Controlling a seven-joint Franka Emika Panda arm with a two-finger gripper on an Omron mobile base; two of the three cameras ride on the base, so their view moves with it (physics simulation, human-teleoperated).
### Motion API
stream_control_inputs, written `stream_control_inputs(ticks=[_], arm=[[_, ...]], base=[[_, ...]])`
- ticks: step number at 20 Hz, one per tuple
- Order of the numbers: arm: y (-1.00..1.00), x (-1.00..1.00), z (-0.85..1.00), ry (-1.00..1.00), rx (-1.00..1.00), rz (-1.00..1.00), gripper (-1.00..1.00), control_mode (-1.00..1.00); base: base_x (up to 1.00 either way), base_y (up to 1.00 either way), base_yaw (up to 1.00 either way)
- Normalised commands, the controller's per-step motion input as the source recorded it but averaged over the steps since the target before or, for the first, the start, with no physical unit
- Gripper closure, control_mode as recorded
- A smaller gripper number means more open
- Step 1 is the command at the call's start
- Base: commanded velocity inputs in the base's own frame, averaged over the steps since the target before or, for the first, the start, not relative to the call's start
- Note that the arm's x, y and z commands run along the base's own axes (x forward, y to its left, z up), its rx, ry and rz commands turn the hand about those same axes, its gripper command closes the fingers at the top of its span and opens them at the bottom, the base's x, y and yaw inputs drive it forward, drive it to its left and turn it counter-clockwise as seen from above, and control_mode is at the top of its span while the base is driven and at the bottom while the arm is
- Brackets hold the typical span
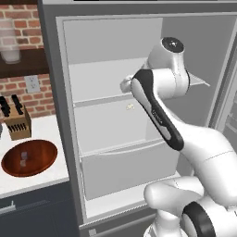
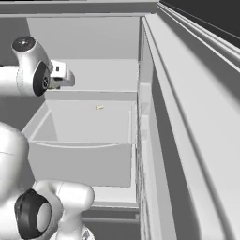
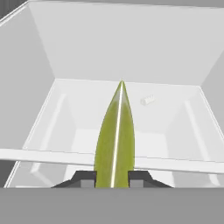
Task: Grab a lemon wedge from the fridge and one ice cube from the ice bowl, and put them in the glass of lemonade.
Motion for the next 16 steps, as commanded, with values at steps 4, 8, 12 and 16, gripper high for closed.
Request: stream_control_inputs(ticks=[4, 8, 12, 16], arm=[[-0.22, -1.0, 0.0, -0.14, 0.02, 0.03, 1.0, -1.0], [-0.11, -1.0, 0.08, -0.01, 0.0, 0.04, 1.0, -1.0], [-0.03, -1.0, 0.08, 0.03, 0.0, 0.04, 1.0, -1.0], [0.0, -1.0, 0.0, 0.22, -0.01, 0.06, 1.0, -1.0]], base=[[0.0, 0.0, 0.0], [0.0, 0.0, 0.0], [0.0, 0.0, 0.0], [0.0, 0.0, 0.0]])
